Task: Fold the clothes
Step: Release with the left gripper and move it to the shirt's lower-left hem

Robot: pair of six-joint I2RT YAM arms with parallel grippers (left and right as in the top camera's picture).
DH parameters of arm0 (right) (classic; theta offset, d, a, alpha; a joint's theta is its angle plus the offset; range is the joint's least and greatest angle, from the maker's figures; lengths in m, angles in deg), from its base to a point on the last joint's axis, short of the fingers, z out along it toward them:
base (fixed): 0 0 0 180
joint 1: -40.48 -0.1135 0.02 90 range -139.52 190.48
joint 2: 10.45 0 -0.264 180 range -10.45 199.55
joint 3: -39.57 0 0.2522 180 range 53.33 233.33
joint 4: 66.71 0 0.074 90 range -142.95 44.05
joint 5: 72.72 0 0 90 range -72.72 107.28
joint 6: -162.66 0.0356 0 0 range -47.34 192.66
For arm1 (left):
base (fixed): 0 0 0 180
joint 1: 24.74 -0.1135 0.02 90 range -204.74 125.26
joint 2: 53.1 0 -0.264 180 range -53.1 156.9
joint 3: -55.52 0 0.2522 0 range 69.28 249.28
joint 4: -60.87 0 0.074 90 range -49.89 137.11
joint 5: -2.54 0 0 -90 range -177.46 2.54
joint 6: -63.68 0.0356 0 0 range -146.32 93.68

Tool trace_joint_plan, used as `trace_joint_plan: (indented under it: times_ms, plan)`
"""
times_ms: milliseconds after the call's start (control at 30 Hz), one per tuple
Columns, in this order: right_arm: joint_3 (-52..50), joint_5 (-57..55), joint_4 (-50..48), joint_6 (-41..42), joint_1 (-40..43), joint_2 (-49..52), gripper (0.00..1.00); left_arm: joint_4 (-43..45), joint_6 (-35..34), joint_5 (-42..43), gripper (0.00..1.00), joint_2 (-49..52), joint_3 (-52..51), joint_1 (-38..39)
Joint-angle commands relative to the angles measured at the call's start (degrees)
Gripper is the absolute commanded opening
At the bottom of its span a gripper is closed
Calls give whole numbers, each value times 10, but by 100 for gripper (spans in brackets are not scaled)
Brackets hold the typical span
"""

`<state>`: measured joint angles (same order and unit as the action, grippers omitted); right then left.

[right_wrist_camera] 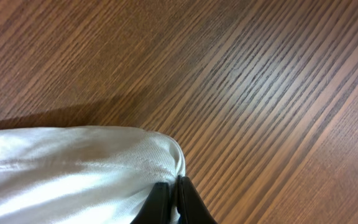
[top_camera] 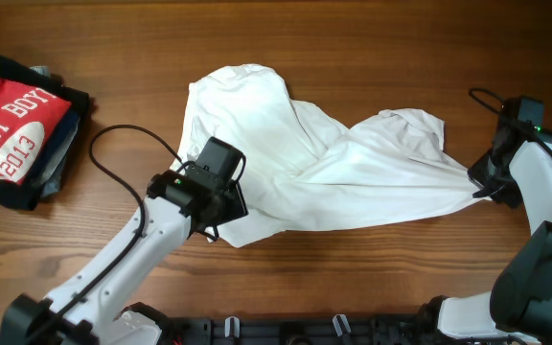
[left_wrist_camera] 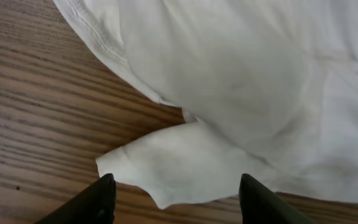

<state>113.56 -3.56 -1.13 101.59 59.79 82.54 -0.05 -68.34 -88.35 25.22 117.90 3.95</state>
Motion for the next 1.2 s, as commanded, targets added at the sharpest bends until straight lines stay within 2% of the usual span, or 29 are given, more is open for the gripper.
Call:
trace_joint_plan:
  times_ms: [0, 133, 200, 233, 267, 300, 333, 400, 433, 567, 700, 767, 900, 1000, 1167]
  plan:
    - [-1, -14, -1, 10, 3, -5, 4, 13, 13, -26, 66, 56, -18, -4]
    - [-1, -12, -2, 10, 3, -5, 4, 48, 13, -11, 68, 136, -17, -3]
    - [-1, -11, -4, 10, 3, -5, 4, 48, 14, 24, 60, 153, -17, -3]
    - [-1, -11, -4, 10, 3, -5, 4, 47, 14, 40, 48, 156, -17, -3]
    - [-1, -11, -5, 10, 3, -5, 4, 47, 14, 60, 40, 155, -17, -3]
    - [-1, -10, -5, 10, 3, -5, 4, 46, 14, 91, 20, 154, -17, -3]
    - [-1, -9, -5, 10, 3, -5, 4, 41, 20, 169, 4, 153, -17, -3]
    - [-1, -9, -6, 10, 3, -5, 4, 28, 30, 299, 4, 148, -17, 0]
    - [-1, -9, -7, 10, 3, -5, 4, 19, 30, 327, 4, 145, -17, 3]
    - [-1, -9, -8, 8, 3, -5, 5, -63, 26, 337, 4, 142, -17, 27]
    - [-1, -9, -8, 8, 3, -5, 4, -19, 26, 362, 5, 142, -17, 78]
    - [-1, -9, -8, 6, 3, -5, 4, 20, 7, 332, 18, 142, -17, 97]
    - [-1, -1, -12, -4, 3, -5, 4, 17, -7, 265, 22, 141, -17, 97]
    - [-1, -1, -12, -5, 3, -5, 4, -11, -38, 195, 18, 131, -17, 92]
    - [-1, 4, -14, -4, 3, -5, 4, -17, -50, 58, 22, 42, -17, 50]
